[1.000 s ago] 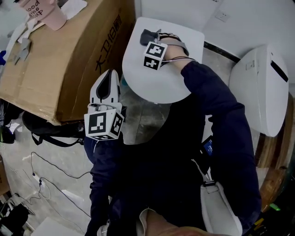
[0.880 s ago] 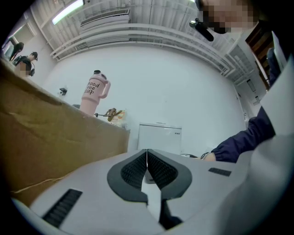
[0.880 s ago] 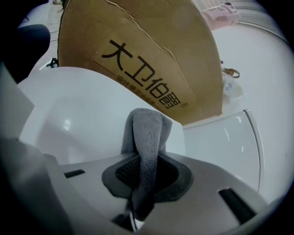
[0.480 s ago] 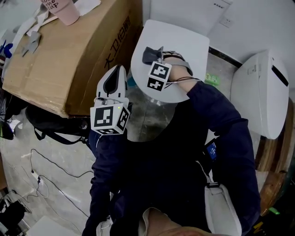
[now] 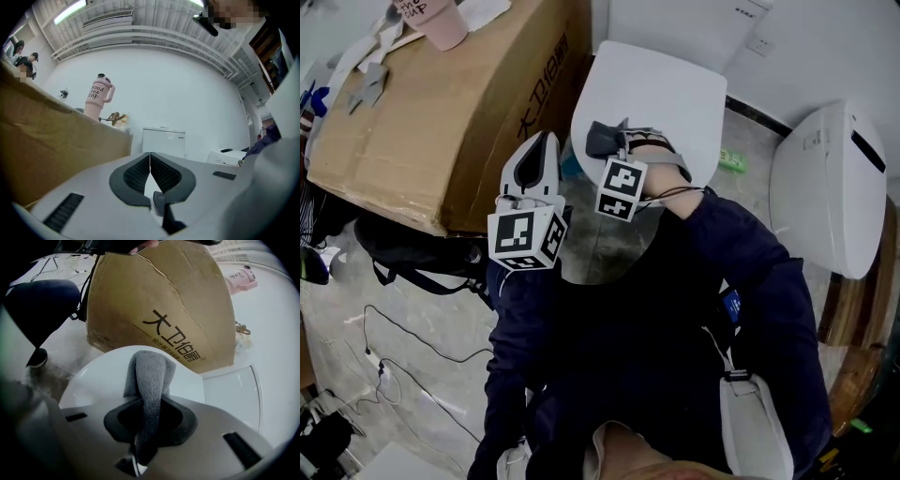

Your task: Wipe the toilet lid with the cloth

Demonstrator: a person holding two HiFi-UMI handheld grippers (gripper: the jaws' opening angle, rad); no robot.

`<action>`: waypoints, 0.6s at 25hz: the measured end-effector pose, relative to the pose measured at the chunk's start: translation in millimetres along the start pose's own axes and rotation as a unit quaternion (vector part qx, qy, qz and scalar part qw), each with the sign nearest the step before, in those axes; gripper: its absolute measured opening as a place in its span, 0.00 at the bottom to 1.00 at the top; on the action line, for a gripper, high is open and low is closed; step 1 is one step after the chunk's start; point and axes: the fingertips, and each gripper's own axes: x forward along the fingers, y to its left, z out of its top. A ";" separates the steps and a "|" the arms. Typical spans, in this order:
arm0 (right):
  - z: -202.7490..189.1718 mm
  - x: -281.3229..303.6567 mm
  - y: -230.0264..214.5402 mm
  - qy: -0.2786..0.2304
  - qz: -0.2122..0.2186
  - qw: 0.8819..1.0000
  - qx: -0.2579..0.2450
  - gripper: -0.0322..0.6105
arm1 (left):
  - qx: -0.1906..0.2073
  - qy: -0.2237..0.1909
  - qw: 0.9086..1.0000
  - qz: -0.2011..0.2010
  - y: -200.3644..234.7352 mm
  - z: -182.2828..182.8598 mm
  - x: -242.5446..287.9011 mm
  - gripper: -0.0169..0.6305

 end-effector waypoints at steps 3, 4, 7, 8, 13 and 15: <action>2.8 -8.7 10.4 -0.004 0.010 1.000 0.000 0.15 | -0.001 -0.002 1.000 -0.002 -1.2 0.7 0.4 0.05; 3.9 -11.5 14.1 -0.006 0.014 1.000 -0.002 0.15 | -0.002 -0.002 1.000 -0.002 -1.6 0.2 0.5 0.05; 6.7 -19.6 24.7 -0.010 0.022 1.000 -0.007 0.15 | -0.004 -0.001 1.000 -0.002 -3.0 -2.2 0.6 0.05; 7.4 -22.2 27.9 -0.011 0.025 1.000 -0.009 0.15 | -0.004 0.000 1.000 -0.002 -3.4 -2.7 0.6 0.05; 13.4 -34.6 46.0 -0.027 0.106 0.994 0.011 0.16 | -0.005 0.004 1.000 -0.001 -2.4 -4.3 -0.5 0.05; 13.9 -35.2 42.8 -0.038 0.142 0.988 0.038 0.16 | -0.004 0.005 1.000 -0.001 -2.8 -4.4 -1.1 0.05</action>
